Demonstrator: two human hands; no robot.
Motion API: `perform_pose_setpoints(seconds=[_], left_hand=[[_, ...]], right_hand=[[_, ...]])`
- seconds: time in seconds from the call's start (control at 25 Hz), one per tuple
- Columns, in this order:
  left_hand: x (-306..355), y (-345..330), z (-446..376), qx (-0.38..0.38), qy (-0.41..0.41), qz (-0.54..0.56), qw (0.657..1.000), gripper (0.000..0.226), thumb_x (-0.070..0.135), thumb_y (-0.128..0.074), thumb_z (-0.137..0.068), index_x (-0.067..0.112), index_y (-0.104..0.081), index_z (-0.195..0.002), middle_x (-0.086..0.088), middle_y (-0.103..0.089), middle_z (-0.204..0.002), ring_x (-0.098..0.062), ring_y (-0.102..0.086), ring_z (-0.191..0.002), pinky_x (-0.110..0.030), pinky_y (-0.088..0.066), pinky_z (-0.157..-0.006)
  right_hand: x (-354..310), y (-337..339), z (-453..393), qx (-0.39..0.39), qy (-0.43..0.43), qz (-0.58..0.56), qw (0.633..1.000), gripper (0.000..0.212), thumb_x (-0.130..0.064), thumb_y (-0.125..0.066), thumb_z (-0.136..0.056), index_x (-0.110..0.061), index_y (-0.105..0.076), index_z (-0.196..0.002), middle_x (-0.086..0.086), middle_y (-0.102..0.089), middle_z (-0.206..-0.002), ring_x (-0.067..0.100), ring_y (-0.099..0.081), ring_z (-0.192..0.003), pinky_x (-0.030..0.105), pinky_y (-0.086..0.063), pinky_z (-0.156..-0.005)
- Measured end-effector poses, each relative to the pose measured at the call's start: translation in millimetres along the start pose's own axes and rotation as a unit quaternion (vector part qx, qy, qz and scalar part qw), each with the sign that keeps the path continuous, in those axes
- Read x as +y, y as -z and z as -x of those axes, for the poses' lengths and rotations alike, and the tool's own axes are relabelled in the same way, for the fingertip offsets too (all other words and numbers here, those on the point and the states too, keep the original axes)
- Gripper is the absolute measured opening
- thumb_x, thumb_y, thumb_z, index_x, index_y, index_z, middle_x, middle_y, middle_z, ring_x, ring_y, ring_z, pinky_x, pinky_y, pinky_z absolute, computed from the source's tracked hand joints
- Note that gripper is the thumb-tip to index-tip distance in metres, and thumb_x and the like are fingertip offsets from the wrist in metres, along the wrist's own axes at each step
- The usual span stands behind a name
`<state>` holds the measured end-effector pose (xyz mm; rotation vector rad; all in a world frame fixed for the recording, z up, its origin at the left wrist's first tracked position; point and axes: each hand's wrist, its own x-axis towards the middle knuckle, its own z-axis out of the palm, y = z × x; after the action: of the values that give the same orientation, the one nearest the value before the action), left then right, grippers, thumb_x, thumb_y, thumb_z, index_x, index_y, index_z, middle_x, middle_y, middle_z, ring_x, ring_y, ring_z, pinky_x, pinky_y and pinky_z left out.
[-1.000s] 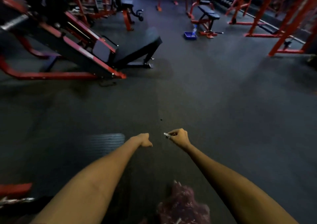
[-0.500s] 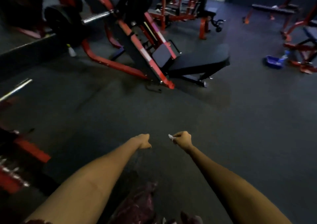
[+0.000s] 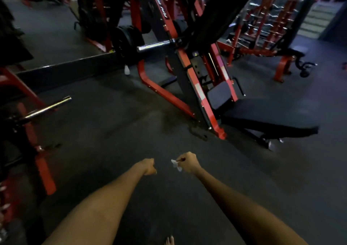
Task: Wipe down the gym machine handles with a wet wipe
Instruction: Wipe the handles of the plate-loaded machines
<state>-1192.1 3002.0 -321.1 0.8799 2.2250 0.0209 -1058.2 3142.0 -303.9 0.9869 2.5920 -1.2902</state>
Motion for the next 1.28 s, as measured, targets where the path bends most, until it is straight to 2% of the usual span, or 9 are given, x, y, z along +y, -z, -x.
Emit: perform_pose_setpoints(seconds=[0.08,0.2,0.44,0.56,0.8,0.96,1.0,1.12,1.28], left_hand=[[-1,29,-26,0.019,0.015,0.036,0.999,0.054,0.031,-0.056,-0.092,0.007,-0.039,-0.138,-0.013,-0.043,-0.141,-0.026,-0.047,-0.125,-0.031,-0.040,-0.099],[-17,60,-53,0.026,0.042,0.046,0.998,0.059,0.032,-0.057,-0.091,0.007,-0.035,-0.141,-0.012,-0.041,-0.143,-0.026,-0.046,-0.126,-0.033,-0.040,-0.102],[-92,144,-128,0.074,0.147,0.125,0.978,0.060,0.029,-0.058,-0.092,0.007,-0.034,-0.142,-0.013,-0.040,-0.144,-0.027,-0.044,-0.129,-0.033,-0.039,-0.104],[-128,185,-156,0.096,0.195,0.170,0.961,0.059,0.030,-0.058,-0.090,0.007,-0.037,-0.140,-0.013,-0.042,-0.143,-0.027,-0.046,-0.127,-0.034,-0.040,-0.103],[-200,249,-174,0.172,0.298,0.263,0.901,0.049,0.030,-0.060,-0.089,0.007,-0.046,-0.130,-0.014,-0.049,-0.133,-0.028,-0.051,-0.119,-0.033,-0.044,-0.096],[-250,264,-183,0.159,0.355,0.278,0.878,0.049,0.029,-0.060,-0.087,0.007,-0.047,-0.129,-0.011,-0.051,-0.133,-0.027,-0.052,-0.118,-0.033,-0.044,-0.096],[-266,273,-188,0.160,0.362,0.283,0.874,0.050,0.029,-0.059,-0.087,0.007,-0.047,-0.130,-0.011,-0.050,-0.134,-0.028,-0.051,-0.119,-0.034,-0.043,-0.097],[-327,306,-209,0.189,0.375,0.298,0.857,0.052,0.032,-0.059,-0.083,0.009,-0.050,-0.128,-0.011,-0.052,-0.133,-0.029,-0.053,-0.118,-0.035,-0.045,-0.096],[-393,360,-218,0.249,0.379,0.303,0.838,0.046,0.035,-0.057,-0.084,0.008,-0.052,-0.120,-0.010,-0.052,-0.124,-0.031,-0.054,-0.115,-0.036,-0.046,-0.093]], right_hand=[[-16,13,-49,0.000,0.031,-0.003,1.000,0.033,-0.016,-0.068,-0.084,0.001,-0.065,-0.056,0.015,-0.071,-0.077,0.006,-0.065,-0.066,0.021,-0.055,-0.076],[-36,11,-103,-0.042,0.053,0.040,0.997,0.034,-0.020,-0.068,-0.084,-0.001,-0.065,-0.056,0.015,-0.070,-0.074,0.005,-0.061,-0.062,0.009,-0.048,-0.062],[-116,6,-253,-0.111,0.137,0.091,0.980,0.022,-0.013,-0.065,-0.081,0.003,-0.072,-0.068,0.016,-0.071,-0.076,0.012,-0.064,-0.065,0.019,-0.049,-0.065],[-172,4,-322,-0.142,0.197,0.110,0.964,0.022,-0.016,-0.064,-0.081,0.000,-0.073,-0.069,0.014,-0.072,-0.076,0.016,-0.068,-0.077,0.026,-0.052,-0.075],[-306,-37,-428,-0.223,0.336,0.193,0.895,0.015,-0.003,-0.061,-0.079,0.001,-0.075,-0.083,0.017,-0.072,-0.089,0.023,-0.067,-0.088,0.016,-0.046,-0.068],[-367,-79,-456,-0.274,0.385,0.160,0.867,0.014,-0.005,-0.063,-0.083,0.002,-0.073,-0.086,0.015,-0.071,-0.092,0.018,-0.066,-0.086,0.018,-0.048,-0.073],[-384,-90,-467,-0.288,0.387,0.152,0.862,0.013,-0.006,-0.064,-0.082,0.002,-0.073,-0.085,0.015,-0.071,-0.090,0.015,-0.065,-0.081,0.012,-0.048,-0.069],[-440,-122,-506,-0.307,0.407,0.131,0.850,0.012,-0.006,-0.065,-0.080,0.003,-0.073,-0.077,0.017,-0.072,-0.084,-0.004,-0.055,-0.056,0.000,-0.038,-0.055],[-523,-157,-549,-0.324,0.435,0.137,0.829,0.012,0.003,-0.061,-0.078,0.008,-0.072,-0.077,0.017,-0.071,-0.085,-0.024,-0.048,-0.049,-0.004,-0.034,-0.054]])
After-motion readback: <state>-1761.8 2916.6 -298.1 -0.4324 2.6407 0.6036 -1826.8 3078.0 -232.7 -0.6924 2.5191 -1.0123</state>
